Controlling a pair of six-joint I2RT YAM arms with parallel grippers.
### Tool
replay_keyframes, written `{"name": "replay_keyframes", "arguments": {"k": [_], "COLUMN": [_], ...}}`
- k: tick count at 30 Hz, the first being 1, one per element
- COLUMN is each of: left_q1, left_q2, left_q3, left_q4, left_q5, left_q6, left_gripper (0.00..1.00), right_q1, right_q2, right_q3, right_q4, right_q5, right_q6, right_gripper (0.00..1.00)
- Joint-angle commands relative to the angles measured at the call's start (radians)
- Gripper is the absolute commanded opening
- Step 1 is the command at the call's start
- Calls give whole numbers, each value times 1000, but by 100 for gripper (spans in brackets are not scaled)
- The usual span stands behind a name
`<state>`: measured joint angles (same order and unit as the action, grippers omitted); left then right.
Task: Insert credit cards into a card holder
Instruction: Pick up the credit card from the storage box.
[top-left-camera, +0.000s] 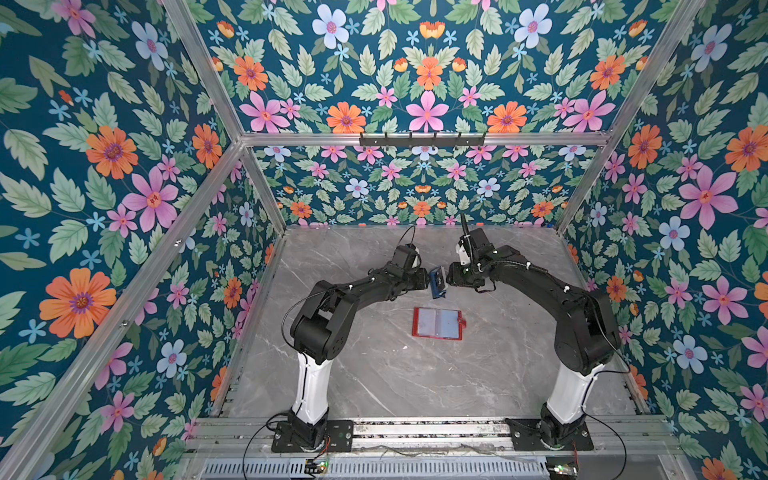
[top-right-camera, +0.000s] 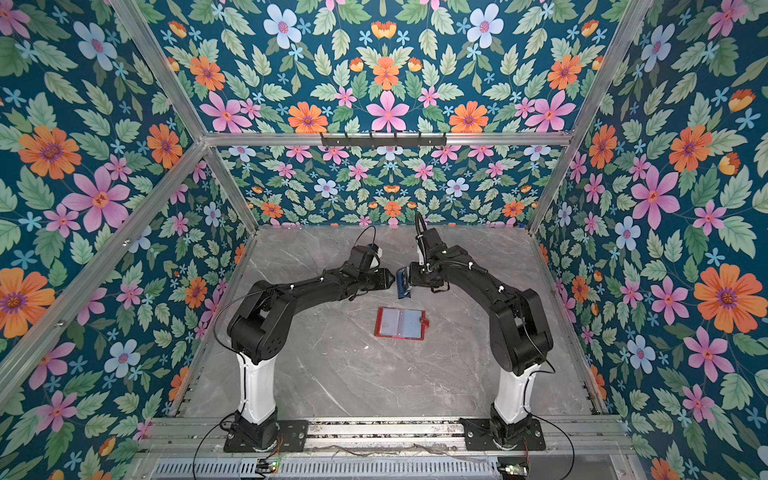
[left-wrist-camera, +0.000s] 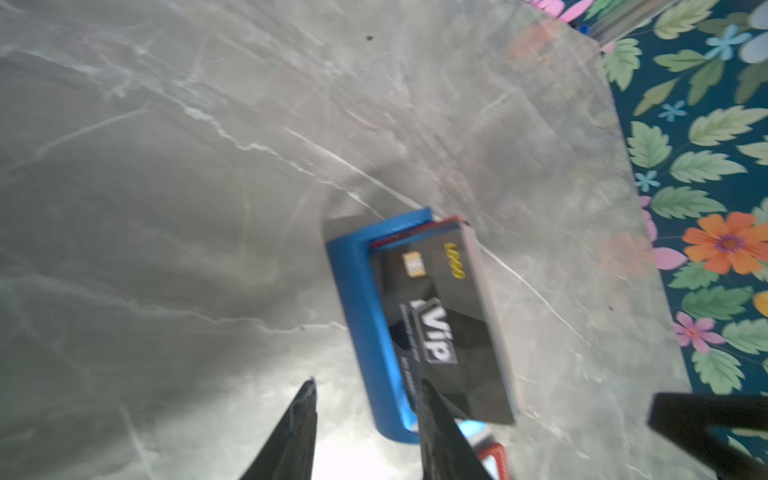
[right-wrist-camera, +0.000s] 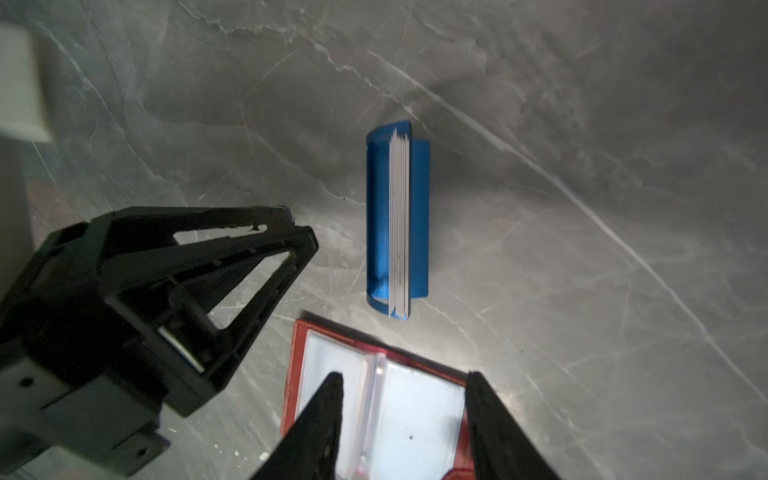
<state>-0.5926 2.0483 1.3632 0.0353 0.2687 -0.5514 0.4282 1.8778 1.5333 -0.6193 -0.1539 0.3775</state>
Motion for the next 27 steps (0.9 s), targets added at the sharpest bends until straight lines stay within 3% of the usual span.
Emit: {"name": "replay_keyframes", "arguments": {"k": [1,12,27], "left_q1": [8,27,29], "left_q2": [35,146,188], "left_q3": [45,140,150], "left_q4": [-15,-8,-9], "left_q5": [49,150,188], "left_q6": [2,-26,-51], "left_gripper": [42,41,28], "right_q1": [0,-5,-5], "right_q2": [53,230,339], "right_q3": [79,307,421], "right_q4": [-78,-208,-276], "right_q5": [-15,19,7], "right_q6": [-73,-101,-101], "right_gripper": [49,49,43]}}
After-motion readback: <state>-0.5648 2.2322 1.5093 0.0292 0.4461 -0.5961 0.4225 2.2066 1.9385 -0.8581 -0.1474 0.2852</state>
